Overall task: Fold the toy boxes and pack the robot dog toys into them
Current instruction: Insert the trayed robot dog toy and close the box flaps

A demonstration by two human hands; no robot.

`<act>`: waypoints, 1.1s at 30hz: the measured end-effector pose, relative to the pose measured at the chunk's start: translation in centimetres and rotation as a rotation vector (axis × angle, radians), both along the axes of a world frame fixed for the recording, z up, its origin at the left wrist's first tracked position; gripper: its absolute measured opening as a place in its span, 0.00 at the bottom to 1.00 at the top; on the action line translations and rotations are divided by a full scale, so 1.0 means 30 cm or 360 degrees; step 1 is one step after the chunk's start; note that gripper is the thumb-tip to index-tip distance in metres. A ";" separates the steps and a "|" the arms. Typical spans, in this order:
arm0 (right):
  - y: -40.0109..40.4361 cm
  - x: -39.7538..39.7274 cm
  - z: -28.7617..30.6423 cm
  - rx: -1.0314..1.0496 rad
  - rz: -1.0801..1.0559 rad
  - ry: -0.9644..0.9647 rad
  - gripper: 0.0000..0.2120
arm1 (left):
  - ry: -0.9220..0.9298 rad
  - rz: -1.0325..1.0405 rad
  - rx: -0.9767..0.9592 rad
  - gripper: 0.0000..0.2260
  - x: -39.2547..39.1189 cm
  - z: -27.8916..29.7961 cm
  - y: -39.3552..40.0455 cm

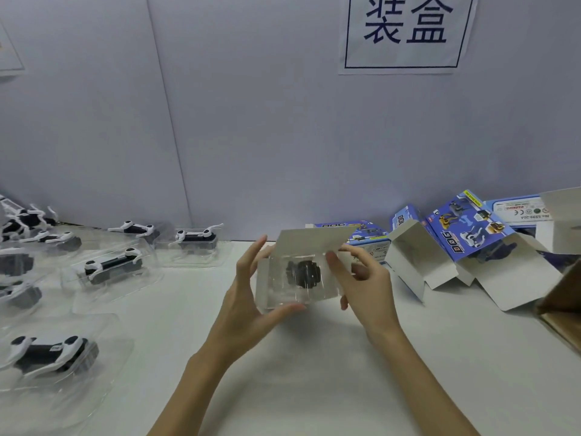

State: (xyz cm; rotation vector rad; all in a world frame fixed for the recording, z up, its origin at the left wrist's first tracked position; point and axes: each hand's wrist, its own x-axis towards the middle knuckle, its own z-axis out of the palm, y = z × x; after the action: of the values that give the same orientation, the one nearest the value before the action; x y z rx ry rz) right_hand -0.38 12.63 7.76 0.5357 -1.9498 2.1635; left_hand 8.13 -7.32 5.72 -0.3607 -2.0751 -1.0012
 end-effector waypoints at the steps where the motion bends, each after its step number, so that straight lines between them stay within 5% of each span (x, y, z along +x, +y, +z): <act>1: 0.001 0.002 0.007 -0.0033 -0.0014 0.0012 0.10 | 0.0038 -0.0017 0.0152 0.48 -0.002 0.009 0.007; 4: -0.014 0.023 0.020 -0.0029 0.0012 0.0198 0.07 | 0.0146 -0.0111 0.0721 0.37 0.002 0.034 0.006; 8: -0.055 0.074 0.007 0.0301 0.0037 0.0567 0.16 | 0.0219 -0.0115 0.0945 0.26 0.010 0.066 0.006; 12: -0.085 0.082 -0.026 0.0488 0.0235 0.0608 0.31 | 0.0137 -0.0155 0.1116 0.23 0.008 0.078 0.022; 21: -0.090 0.088 -0.017 0.0226 0.0239 0.0582 0.32 | -0.0034 -0.0136 0.0676 0.30 0.024 0.069 0.021; 28: -0.077 0.078 -0.012 0.0307 0.0240 0.0699 0.17 | -0.0137 -0.0144 0.0747 0.28 0.023 0.086 -0.010; 33: -0.086 0.069 0.015 0.0389 0.0121 0.0667 0.29 | -0.0117 -0.0070 0.0776 0.21 0.029 0.097 -0.037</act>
State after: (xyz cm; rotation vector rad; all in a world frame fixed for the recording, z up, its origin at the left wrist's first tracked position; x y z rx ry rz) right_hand 1.68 10.07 8.20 1.0242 -1.9804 1.6795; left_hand 8.99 -8.43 8.64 -0.1181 -1.8127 -1.5175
